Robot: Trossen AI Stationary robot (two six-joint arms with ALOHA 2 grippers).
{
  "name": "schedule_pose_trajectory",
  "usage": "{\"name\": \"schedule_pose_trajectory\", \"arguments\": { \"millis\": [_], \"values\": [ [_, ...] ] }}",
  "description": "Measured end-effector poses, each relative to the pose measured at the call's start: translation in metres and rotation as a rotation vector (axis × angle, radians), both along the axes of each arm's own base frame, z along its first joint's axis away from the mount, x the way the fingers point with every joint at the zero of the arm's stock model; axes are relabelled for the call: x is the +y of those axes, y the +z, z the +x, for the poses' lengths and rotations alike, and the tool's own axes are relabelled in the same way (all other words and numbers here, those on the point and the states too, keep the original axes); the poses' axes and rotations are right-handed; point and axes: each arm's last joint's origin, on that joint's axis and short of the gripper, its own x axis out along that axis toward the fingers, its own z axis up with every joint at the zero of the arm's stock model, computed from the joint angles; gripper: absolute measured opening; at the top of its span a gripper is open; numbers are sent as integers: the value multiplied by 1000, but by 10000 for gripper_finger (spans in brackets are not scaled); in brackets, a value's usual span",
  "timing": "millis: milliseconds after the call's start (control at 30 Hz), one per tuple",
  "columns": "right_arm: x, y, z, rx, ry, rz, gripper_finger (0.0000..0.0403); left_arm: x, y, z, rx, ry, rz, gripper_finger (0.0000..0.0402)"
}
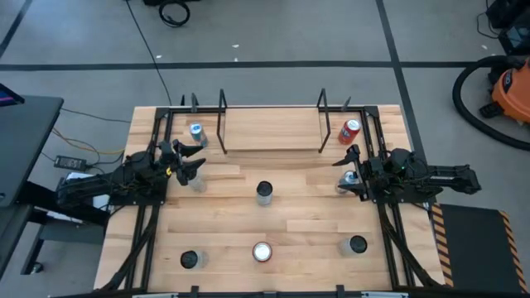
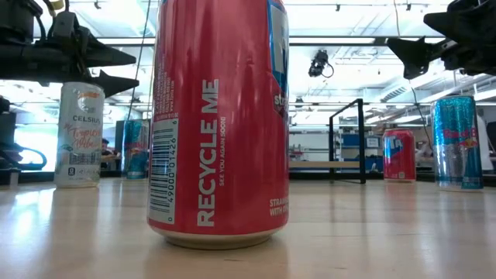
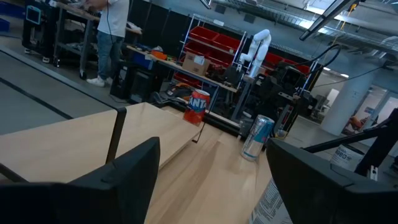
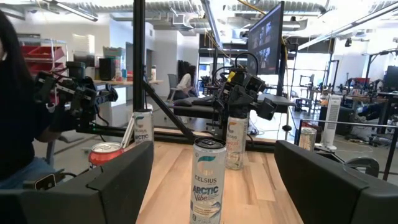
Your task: Place canned beverage on shelf
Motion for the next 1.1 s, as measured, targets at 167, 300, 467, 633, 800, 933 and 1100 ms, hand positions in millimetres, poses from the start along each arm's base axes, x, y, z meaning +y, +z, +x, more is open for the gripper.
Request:
{"name": "schedule_pose_trajectory", "arguments": {
  "millis": [167,300,467,633,800,933,1100],
  "values": [
    [0,0,0,-1,-1,0,346,0,0,0,0,0,0,298],
    [0,1,0,-8,-8,0,346,0,1,0,-9,0,3,298],
    [0,1,0,-8,-9,0,346,0,3,0,-27,0,6,298],
    [-1,2,0,-21,-48,7,346,0,3,0,-27,0,5,298],
    [-2,2,0,-19,-49,37,346,0,3,0,-28,0,6,298],
    [-2,3,0,-20,-38,90,346,0,3,0,-34,0,7,298],
    [-1,9,-2,-66,-3,187,346,0,4,0,-38,-6,8,298]
  ]
}}
